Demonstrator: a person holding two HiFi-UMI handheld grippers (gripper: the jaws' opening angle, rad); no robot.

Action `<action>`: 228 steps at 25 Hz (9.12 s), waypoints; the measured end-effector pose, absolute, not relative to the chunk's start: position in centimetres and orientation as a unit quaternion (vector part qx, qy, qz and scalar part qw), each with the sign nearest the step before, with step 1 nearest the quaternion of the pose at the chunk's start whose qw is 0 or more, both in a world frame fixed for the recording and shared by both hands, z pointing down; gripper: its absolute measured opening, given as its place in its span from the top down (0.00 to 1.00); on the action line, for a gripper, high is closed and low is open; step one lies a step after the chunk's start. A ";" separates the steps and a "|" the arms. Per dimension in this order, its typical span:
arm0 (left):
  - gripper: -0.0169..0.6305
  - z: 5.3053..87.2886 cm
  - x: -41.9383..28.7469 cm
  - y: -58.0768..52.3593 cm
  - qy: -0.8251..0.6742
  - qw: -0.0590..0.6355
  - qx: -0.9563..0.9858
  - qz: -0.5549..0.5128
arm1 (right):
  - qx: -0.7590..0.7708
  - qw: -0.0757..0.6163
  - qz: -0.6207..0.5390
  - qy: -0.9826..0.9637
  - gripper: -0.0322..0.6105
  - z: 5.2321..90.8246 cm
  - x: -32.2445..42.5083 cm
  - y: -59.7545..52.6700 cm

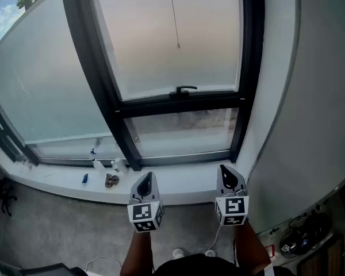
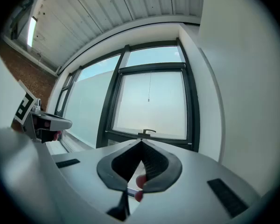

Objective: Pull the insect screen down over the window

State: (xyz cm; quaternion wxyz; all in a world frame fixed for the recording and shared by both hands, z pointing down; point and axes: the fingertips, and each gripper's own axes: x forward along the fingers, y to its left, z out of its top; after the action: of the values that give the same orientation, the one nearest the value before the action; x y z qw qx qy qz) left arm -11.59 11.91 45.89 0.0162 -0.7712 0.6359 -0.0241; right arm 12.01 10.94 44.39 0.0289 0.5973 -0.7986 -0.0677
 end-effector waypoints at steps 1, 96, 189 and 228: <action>0.97 46.0 -11.5 11.8 0.635 0.016 -0.772 -0.024 | 0.595 0.033 -0.071 -0.800 0.95 44.4 11.7 10.8; 0.97 45.3 -14.6 -27.5 0.610 0.023 -0.791 -0.051 | 0.555 0.047 -0.068 -0.828 0.95 44.7 2.7 -28.7; 0.68 -18.6 -12.5 -41.4 0.645 0.593 -0.330 -0.352 | 0.568 0.318 -0.673 -0.350 0.65 -18.5 2.9 -42.0; 0.68 -8.3 -12.2 -40.6 0.541 0.537 -0.457 -0.458 | 0.485 0.426 -0.613 -0.456 0.65 -8.5 3.3 -41.0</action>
State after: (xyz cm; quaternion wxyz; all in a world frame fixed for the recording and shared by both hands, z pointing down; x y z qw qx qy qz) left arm -12.18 -40.63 -8.31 0.5368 -0.4569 0.5414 -0.4582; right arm 3.29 -41.04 -8.51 0.4264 0.4847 -0.4558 -0.6128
